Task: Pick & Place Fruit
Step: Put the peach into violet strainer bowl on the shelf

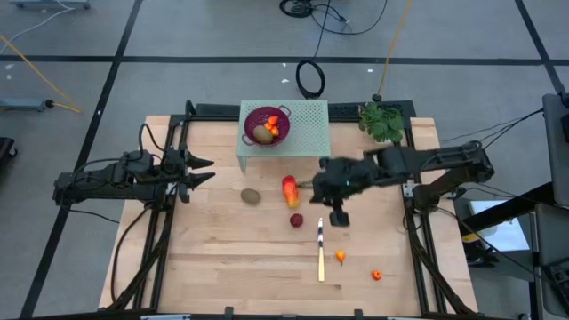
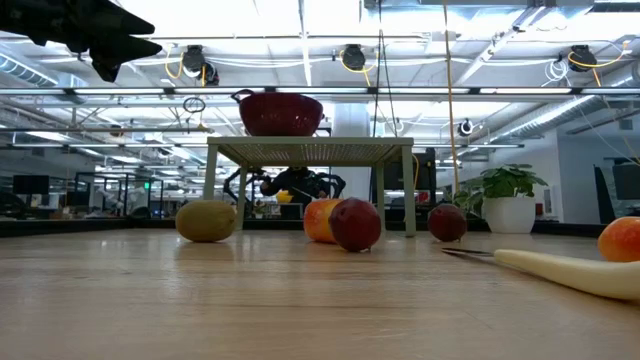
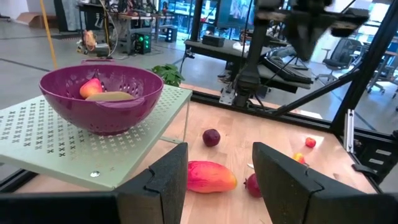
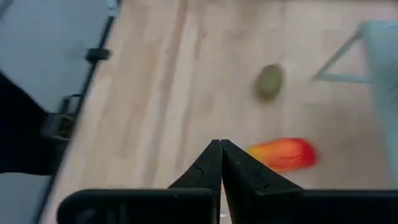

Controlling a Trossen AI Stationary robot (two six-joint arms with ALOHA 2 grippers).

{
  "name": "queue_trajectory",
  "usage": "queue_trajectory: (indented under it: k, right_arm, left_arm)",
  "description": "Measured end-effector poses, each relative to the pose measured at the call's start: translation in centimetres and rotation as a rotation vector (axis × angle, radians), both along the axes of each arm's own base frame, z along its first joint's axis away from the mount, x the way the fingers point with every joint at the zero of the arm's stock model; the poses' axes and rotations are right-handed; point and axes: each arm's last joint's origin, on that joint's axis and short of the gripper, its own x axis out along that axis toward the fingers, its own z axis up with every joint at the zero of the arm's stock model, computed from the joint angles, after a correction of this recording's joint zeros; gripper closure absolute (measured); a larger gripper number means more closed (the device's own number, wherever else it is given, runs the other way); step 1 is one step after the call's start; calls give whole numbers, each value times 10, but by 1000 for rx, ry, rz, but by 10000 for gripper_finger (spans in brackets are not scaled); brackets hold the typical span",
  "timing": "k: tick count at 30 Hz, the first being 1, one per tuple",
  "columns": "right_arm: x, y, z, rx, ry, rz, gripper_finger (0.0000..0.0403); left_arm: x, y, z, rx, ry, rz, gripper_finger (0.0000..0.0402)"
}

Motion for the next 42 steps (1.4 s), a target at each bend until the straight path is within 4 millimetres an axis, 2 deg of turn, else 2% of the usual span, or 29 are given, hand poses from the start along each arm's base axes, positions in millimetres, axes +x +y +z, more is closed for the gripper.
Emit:
queue_trajectory:
  k: [13,24,28,34,42]
  right_arm:
    - [-30,64,-42,267,313,-198,402]
    - [-69,119,-76,446,588,-442,402]
    - [-84,132,-90,485,686,-550,399]
    - [-104,146,-110,463,757,-629,373]
    - [-123,165,-135,533,890,-643,311]
  left_arm:
    - [0,0,0,-6,-1,1,220]
    - [0,0,0,-19,-3,3,220]
    - [0,0,0,-19,-3,3,220]
    - [0,0,0,-18,1,3,220]
    - [0,0,-3,-24,30,3,220]
